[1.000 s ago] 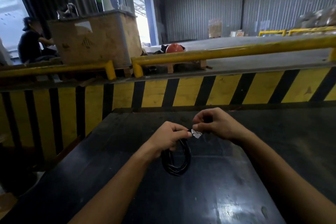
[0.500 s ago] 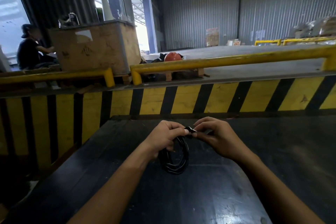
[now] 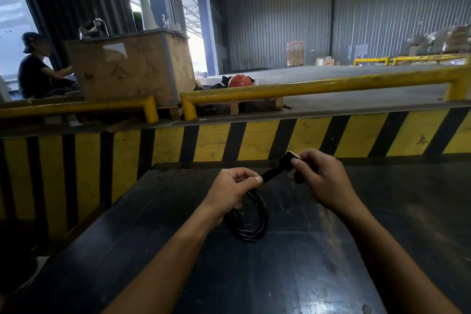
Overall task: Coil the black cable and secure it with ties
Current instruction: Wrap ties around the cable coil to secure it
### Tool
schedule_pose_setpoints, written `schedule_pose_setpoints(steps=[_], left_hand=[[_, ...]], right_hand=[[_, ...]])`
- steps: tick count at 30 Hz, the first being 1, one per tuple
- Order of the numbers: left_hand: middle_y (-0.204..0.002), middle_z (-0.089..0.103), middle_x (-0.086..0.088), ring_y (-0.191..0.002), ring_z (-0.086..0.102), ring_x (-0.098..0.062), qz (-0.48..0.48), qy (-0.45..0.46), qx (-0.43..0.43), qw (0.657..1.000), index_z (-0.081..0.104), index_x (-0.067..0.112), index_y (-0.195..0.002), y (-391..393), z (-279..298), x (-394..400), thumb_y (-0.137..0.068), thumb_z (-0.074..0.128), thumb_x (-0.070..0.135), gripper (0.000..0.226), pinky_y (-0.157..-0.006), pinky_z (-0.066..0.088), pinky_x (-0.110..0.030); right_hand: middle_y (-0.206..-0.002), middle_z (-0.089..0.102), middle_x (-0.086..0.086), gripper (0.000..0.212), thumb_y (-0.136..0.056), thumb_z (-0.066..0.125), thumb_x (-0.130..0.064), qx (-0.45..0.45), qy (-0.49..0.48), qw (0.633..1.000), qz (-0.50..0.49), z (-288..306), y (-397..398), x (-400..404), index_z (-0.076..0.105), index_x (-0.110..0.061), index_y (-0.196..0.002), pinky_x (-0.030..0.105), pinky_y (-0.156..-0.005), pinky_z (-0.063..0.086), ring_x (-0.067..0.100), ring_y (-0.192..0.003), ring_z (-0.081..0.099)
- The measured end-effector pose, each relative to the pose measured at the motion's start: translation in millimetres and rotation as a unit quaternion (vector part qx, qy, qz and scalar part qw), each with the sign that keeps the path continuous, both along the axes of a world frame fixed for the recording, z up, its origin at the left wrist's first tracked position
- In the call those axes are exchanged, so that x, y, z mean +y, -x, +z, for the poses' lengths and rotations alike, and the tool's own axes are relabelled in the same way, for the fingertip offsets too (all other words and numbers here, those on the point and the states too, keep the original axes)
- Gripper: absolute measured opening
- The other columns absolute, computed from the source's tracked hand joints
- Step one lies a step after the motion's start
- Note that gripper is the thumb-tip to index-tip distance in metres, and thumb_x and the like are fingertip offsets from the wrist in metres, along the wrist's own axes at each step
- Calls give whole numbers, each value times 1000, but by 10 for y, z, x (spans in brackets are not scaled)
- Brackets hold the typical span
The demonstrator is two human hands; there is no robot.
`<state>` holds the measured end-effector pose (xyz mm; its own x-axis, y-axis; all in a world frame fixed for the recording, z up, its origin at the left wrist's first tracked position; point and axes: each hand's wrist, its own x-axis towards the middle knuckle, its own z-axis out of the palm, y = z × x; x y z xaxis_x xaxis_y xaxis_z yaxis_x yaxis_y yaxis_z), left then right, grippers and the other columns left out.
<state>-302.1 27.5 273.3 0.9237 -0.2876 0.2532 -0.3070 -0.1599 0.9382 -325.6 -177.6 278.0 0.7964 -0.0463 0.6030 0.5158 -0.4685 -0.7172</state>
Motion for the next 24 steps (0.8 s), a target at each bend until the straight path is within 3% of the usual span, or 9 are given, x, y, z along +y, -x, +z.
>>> schedule_pose_setpoints(steps=[4, 7, 10, 13, 16, 21, 24], left_hand=[[-50, 57, 11, -36, 42, -2, 14, 40, -24, 999, 70, 15, -81, -17, 21, 26, -84, 66, 20, 7, -34, 32, -18], [-51, 56, 9, -35, 40, -4, 19, 70, -42, 997, 71, 13, -82, -9, 50, -27, -83, 67, 19, 7, -33, 32, -19], [-51, 58, 8, -35, 41, -5, 31, 91, -57, 994, 72, 14, -83, 2, 66, -86, -84, 66, 18, 7, -34, 33, -19], [-53, 62, 6, -40, 49, -5, 33, 112, -69, 991, 72, 15, -84, 15, 71, -112, -85, 65, 19, 8, -37, 38, -18], [-62, 67, 2, -52, 61, -10, 9, 126, -76, 989, 74, 14, -85, 31, 68, -108, -86, 63, 21, 13, -44, 46, -20], [-52, 58, 4, -38, 45, -7, -22, 137, -82, 987, 72, 17, -71, 57, 98, -143, -88, 59, 34, 27, -33, 34, -16], [-50, 57, 4, -36, 43, -6, -32, 143, -82, 986, 71, 15, -71, 77, 94, -178, -85, 60, 39, 30, -31, 31, -17]], right_hand=[[-76, 62, -15, 10, -89, 59, -19, -6, 103, 993, -62, 28, -7, -9, 60, -29, -91, 9, -53, 49, -5, -68, 64], [-82, 65, -8, 9, -88, 60, -19, -19, 181, 980, -77, 21, -10, 100, 65, -18, -95, 13, -61, 48, 1, -73, 62], [-84, 68, -6, 10, -88, 61, -22, -41, 214, 975, -53, 44, 49, 202, 67, -18, -95, 16, -64, 49, 4, -74, 62], [-80, 66, -12, 10, -88, 61, -24, -33, 193, 981, -4, 74, 132, 253, 67, -21, -95, 16, -62, 50, 0, -73, 62], [-77, 69, -7, 10, -88, 60, -26, -19, 133, 989, 54, 107, 201, 279, 68, -23, -93, 26, -62, 55, 6, -71, 64], [-76, 68, 0, 11, -90, 57, -24, 15, 44, 993, 108, 136, 226, 286, 67, -19, -92, 25, -61, 55, 10, -70, 64], [-78, 69, 4, 12, -90, 57, -25, 16, 26, 994, 106, 129, 229, 286, 67, -18, -92, 32, -63, 55, 13, -70, 64]])
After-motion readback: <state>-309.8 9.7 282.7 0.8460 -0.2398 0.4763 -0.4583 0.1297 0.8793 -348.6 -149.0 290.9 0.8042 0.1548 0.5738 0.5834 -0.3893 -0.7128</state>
